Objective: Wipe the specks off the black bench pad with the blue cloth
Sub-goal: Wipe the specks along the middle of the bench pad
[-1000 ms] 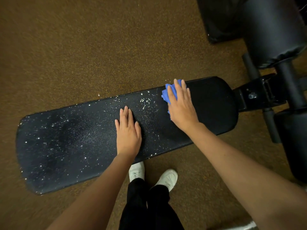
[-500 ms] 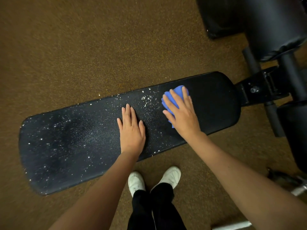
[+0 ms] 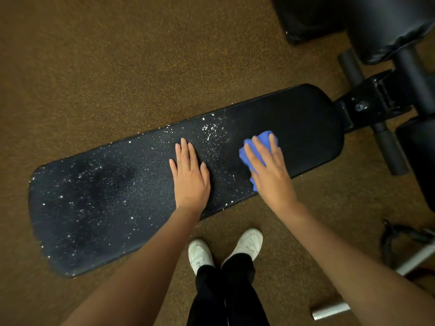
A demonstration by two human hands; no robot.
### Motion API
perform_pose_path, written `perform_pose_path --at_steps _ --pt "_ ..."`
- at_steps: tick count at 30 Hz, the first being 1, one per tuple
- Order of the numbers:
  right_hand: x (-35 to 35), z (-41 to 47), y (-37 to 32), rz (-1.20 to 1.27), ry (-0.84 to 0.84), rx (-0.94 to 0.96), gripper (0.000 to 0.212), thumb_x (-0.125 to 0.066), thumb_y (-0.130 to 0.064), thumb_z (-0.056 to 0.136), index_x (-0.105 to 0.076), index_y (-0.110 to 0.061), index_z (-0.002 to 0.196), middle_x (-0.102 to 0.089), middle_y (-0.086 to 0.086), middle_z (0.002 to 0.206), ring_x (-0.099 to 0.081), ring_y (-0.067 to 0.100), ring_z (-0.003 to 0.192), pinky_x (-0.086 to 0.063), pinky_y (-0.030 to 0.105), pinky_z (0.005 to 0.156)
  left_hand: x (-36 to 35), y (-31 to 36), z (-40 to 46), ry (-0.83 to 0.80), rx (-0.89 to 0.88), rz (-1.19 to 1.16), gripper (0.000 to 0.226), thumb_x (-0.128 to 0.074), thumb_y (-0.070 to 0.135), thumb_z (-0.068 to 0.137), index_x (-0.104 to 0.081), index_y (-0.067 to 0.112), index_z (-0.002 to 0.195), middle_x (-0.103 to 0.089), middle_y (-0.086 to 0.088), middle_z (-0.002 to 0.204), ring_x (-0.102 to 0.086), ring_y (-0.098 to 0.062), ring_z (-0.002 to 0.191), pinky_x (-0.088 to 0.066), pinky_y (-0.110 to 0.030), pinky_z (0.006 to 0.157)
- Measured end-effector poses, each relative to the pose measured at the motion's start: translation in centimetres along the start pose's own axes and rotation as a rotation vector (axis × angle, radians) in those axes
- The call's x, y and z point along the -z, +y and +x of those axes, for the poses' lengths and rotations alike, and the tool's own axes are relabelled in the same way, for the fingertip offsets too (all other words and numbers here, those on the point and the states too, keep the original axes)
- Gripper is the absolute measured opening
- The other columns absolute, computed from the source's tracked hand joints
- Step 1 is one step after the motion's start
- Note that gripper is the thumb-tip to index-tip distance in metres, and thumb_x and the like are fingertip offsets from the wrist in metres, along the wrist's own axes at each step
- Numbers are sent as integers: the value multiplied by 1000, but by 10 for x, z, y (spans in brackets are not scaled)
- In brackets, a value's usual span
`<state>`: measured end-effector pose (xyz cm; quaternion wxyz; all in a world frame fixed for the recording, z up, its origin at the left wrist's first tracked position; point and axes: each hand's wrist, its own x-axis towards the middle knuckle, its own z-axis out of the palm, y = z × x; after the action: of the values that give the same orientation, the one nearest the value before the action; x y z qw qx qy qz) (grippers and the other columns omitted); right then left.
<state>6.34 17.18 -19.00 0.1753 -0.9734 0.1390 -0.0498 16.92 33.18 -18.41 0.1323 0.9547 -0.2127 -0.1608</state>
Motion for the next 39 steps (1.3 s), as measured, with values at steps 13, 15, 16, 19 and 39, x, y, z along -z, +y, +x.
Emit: perform_pose_path --at_steps 13,15,16,19,39 --pt "-7 -24 -21 -11 -6 -62 89 -80 1 59 -40 -4 138 -38 18 145 -21 47 136 -29 61 105 -6 -3 -2 24 -16 26 53 -20 26 99 -11 3 147 0 -10 157 4 -25 144 1 -43 114" --pt "-6 -37 -16 -55 -61 67 88 -76 0 62 -36 -7 139 -36 16 147 -20 45 137 -25 56 108 -4 -2 -2 23 -21 31 57 -14 31 96 -11 3 147 -1 -10 157 3 -25 144 2 -42 114" --pt "-2 -40 -7 -86 -87 106 88 -75 1 62 -36 -8 140 -35 15 147 -20 44 137 -23 55 108 -4 -2 -2 20 -29 33 57 -14 30 97 -11 4 147 -1 -10 157 4 -25 144 2 -42 114" --pt "13 -33 26 -165 -75 -51 92 -77 6 59 -35 -7 140 -34 18 147 -22 46 136 -24 57 106 -3 -4 -3 12 -38 33 53 -24 23 100 -9 4 147 2 -10 157 6 -24 144 3 -42 115" --pt "6 -16 2 7 -36 -193 91 -81 0 60 -37 -2 139 -35 21 146 -18 48 137 -20 59 107 -7 2 -3 23 10 49 55 -22 26 98 -9 3 147 0 -10 157 4 -25 144 -2 -46 115"
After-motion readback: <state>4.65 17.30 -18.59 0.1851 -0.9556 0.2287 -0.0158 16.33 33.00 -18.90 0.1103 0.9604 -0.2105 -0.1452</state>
